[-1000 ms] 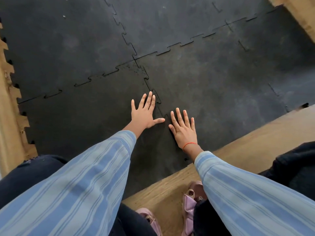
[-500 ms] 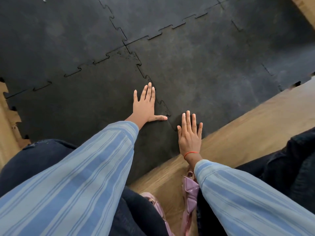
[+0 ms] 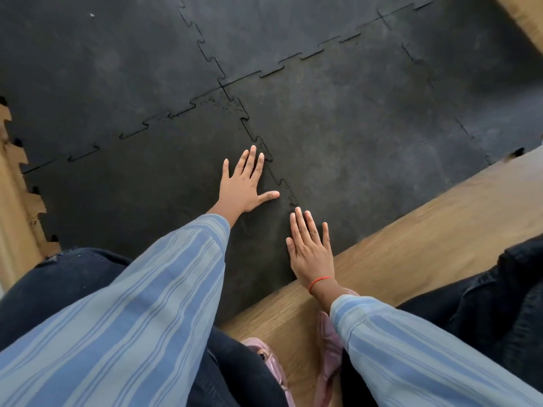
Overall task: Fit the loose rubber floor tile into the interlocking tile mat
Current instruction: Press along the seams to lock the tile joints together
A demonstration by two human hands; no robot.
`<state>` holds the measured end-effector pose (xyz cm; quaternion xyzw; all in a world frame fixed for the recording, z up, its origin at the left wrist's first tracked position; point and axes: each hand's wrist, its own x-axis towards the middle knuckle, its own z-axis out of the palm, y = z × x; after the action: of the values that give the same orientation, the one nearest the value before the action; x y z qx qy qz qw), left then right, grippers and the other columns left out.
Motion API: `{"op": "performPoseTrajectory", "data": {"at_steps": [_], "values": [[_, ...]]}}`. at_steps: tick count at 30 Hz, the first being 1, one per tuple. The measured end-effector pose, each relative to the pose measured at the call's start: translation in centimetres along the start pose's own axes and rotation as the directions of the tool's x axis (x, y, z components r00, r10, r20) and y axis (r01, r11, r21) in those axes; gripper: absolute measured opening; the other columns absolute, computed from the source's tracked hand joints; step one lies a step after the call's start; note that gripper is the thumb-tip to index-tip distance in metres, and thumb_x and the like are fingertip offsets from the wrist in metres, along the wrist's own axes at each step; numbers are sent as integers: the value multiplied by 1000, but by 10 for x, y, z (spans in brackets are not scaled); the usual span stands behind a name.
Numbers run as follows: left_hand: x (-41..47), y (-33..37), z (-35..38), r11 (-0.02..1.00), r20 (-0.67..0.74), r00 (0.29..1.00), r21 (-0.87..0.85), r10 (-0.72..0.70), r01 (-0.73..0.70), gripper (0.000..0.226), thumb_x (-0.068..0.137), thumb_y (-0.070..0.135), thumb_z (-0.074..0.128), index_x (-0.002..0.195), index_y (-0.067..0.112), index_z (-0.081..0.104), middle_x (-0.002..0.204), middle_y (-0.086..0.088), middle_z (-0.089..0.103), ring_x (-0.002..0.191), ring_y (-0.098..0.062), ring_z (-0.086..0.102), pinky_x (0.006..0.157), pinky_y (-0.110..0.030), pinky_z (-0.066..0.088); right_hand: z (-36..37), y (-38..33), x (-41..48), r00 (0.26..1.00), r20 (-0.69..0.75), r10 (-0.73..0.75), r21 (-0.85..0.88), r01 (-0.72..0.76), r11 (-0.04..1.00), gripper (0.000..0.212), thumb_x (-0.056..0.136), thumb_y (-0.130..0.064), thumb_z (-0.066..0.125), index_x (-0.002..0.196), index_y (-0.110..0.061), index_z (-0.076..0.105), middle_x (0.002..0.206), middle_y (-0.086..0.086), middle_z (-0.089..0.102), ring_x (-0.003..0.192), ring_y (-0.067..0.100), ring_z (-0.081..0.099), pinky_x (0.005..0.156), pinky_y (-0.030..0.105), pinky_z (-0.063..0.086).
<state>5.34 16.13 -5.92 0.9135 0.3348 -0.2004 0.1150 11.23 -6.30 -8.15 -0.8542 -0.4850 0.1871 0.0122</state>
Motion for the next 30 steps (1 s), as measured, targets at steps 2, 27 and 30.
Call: {"op": "performPoseTrajectory", "data": {"at_steps": [2, 27, 30], "values": [[0, 2, -1, 1000, 7, 1000, 7, 11, -11, 97, 83, 79, 17, 152, 20, -15, 161, -1, -21, 150, -17, -13, 117, -54, -4, -3, -2, 1, 1000, 12, -4, -10, 4, 1000, 55, 101, -39, 16, 150, -23, -4, 162, -7, 2, 145, 10, -12, 118, 43, -7], [55, -60, -20, 980, -15, 995, -175, -96, 92, 60, 103, 43, 16, 153, 24, -10, 160, 11, -19, 149, -10, -14, 118, -52, -7, -62, -33, 176, 929, 186, -322, -98, 343, 934, 58, 102, -39, 18, 153, -21, -4, 162, -7, -9, 149, 12, -10, 121, 43, -2], [60, -73, -36, 978, 6, 996, -187, -89, 88, 59, 103, 41, 18, 154, 21, -7, 162, 9, -15, 149, -10, -9, 119, -51, -1, -75, -40, 194, 910, 215, -356, -113, 385, 916, 58, 102, -36, 20, 153, -19, -2, 162, -5, -8, 149, 13, -8, 121, 42, 0]]}}
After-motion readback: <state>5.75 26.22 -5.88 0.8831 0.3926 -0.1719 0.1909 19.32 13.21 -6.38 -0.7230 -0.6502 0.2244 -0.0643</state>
